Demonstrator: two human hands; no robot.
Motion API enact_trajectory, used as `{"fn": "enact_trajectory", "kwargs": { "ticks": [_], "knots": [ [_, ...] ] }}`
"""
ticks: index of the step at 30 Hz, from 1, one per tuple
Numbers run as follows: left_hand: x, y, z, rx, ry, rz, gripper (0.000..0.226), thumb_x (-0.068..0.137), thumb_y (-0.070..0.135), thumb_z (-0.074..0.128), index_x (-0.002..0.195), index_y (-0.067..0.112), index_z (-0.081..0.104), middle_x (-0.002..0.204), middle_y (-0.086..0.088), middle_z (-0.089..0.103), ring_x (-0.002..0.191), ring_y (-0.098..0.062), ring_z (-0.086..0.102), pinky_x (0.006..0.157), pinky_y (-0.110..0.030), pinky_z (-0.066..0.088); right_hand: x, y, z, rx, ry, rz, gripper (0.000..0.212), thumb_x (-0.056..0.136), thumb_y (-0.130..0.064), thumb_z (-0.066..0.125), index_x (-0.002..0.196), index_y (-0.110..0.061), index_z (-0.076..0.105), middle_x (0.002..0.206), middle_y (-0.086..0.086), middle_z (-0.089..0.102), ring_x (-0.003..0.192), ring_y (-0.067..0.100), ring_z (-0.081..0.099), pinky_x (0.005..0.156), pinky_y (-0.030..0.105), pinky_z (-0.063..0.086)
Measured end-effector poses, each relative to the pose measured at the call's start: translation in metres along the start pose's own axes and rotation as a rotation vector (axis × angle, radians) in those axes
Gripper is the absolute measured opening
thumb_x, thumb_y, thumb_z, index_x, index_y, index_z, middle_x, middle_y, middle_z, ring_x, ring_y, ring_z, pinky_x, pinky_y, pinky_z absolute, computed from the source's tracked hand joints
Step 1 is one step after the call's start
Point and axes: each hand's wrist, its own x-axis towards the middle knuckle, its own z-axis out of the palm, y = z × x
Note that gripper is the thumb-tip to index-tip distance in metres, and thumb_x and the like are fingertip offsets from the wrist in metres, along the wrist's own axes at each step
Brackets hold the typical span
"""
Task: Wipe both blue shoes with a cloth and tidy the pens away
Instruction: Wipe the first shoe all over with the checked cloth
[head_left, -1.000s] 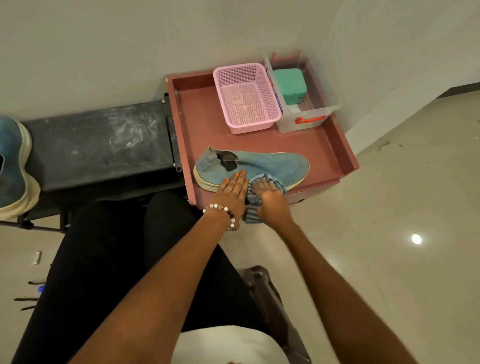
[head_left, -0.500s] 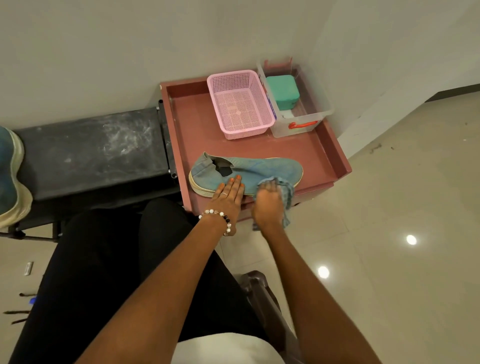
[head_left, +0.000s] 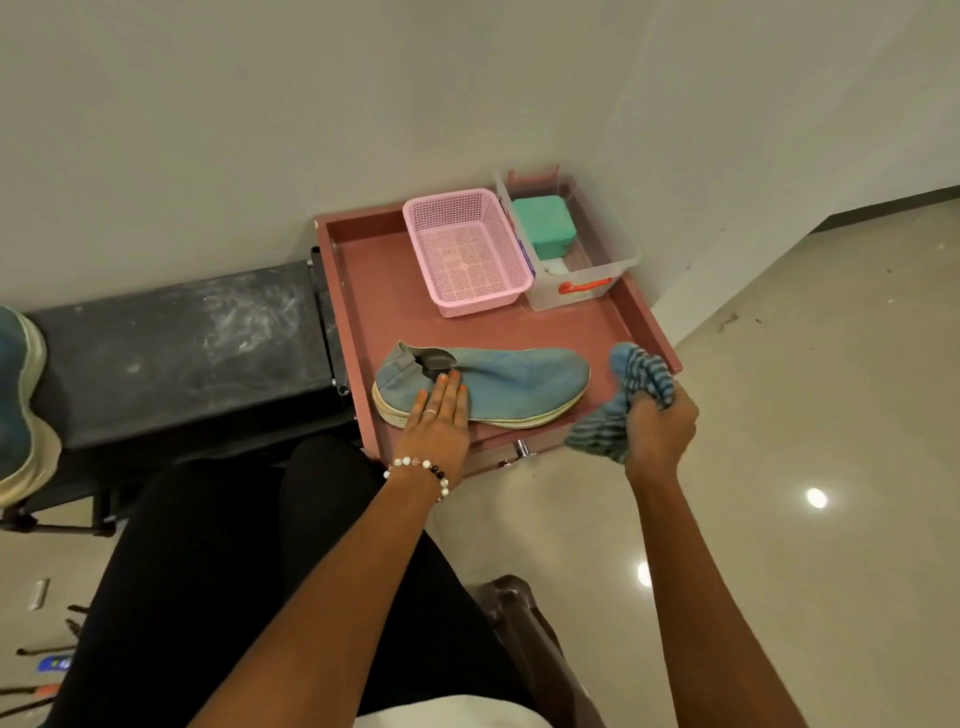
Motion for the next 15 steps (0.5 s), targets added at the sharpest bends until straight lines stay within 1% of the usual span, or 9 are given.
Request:
{"fn": "enact_trajectory", "kwargs": {
  "ticks": [2,4,6,7,8,10,11,13,15],
  "knots": [
    [0.000,-0.002,0.003,0.003,-0.027,-0.018,0.067,0.096,0.007,0.034,0.151,-0.001,-0.004,0.159,-0.018,-0.012,0.148,-0.030,-0.009,0.118,-0.042,-0.003,-0.009,0.004,0.019,-0.197,-0.026,-0.184,0.023,0.086,-0.004,0.055,0.107,-0.002,0.064,0.098,0.013,0.066,0.090,0.025,0.062,0.077,0.025,0.047],
    [0.000,-0.002,0.005,-0.007,-0.067,-0.021,0.071,0.095,0.007,0.039,0.151,-0.002,-0.003,0.159,-0.019,-0.010,0.148,-0.030,-0.009,0.118,-0.041,-0.002,-0.024,0.022,0.047,-0.502,-0.228,-0.408,0.036,0.081,0.002,0.054,0.116,0.001,0.059,0.111,0.020,0.062,0.107,0.034,0.058,0.092,0.035,0.046],
    [0.002,-0.002,0.004,-0.031,-0.097,-0.018,0.068,0.096,0.006,0.037,0.150,-0.002,-0.003,0.159,-0.019,-0.010,0.147,-0.030,-0.010,0.119,-0.041,-0.002,-0.044,0.044,0.076,-0.964,-0.419,-0.547,0.053,0.083,-0.005,0.052,0.134,0.007,0.042,0.139,0.029,0.042,0.134,0.043,0.032,0.111,0.051,0.025],
    [0.003,-0.002,0.003,-0.045,-0.112,-0.017,0.067,0.096,0.006,0.036,0.150,-0.002,-0.003,0.159,-0.019,-0.011,0.147,-0.030,-0.011,0.120,-0.041,-0.002,-0.053,0.047,0.087,-1.130,-0.464,-0.531,0.057,0.088,-0.010,0.049,0.139,0.009,0.032,0.146,0.030,0.030,0.140,0.043,0.018,0.113,0.052,0.015],
    [0.004,-0.002,0.001,-0.055,-0.123,-0.019,0.068,0.097,0.006,0.036,0.150,-0.002,-0.004,0.159,-0.019,-0.012,0.147,-0.030,-0.011,0.120,-0.041,-0.002,-0.060,0.044,0.096,-1.199,-0.499,-0.493,0.058,0.091,-0.014,0.046,0.141,0.009,0.028,0.149,0.030,0.025,0.142,0.042,0.012,0.114,0.052,0.010],
    [0.005,-0.004,-0.001,-0.067,-0.139,-0.021,0.074,0.095,0.008,0.043,0.150,-0.001,-0.005,0.159,-0.018,-0.014,0.147,-0.029,-0.013,0.120,-0.041,-0.003,-0.068,0.030,0.111,-1.174,-0.589,-0.452,0.056,0.089,-0.018,0.050,0.137,0.007,0.037,0.146,0.030,0.029,0.140,0.041,0.018,0.114,0.051,0.011],
    [0.004,-0.004,-0.002,-0.071,-0.151,-0.019,0.078,0.094,0.009,0.047,0.150,-0.001,-0.005,0.158,-0.017,-0.015,0.147,-0.029,-0.014,0.120,-0.041,-0.003,-0.067,0.025,0.115,-1.124,-0.655,-0.458,0.051,0.086,-0.016,0.053,0.132,0.006,0.044,0.143,0.030,0.035,0.137,0.041,0.025,0.114,0.049,0.017],
    [0.003,-0.006,-0.002,-0.064,-0.169,-0.018,0.082,0.092,0.011,0.050,0.150,-0.001,-0.006,0.158,-0.017,-0.015,0.147,-0.029,-0.014,0.119,-0.041,-0.004,-0.063,0.020,0.114,-1.016,-0.784,-0.573,0.047,0.081,-0.011,0.056,0.125,0.003,0.051,0.137,0.027,0.042,0.131,0.041,0.034,0.109,0.044,0.029],
    [0.002,-0.007,-0.004,-0.055,-0.166,-0.007,0.080,0.092,0.010,0.049,0.151,-0.001,-0.005,0.159,-0.018,-0.014,0.147,-0.029,-0.012,0.119,-0.041,-0.002,-0.050,0.021,0.094,-1.013,-0.949,-0.753,0.059,0.080,-0.001,0.052,0.138,-0.001,0.042,0.148,0.021,0.032,0.137,0.038,0.026,0.112,0.038,0.023]
  ]
}}
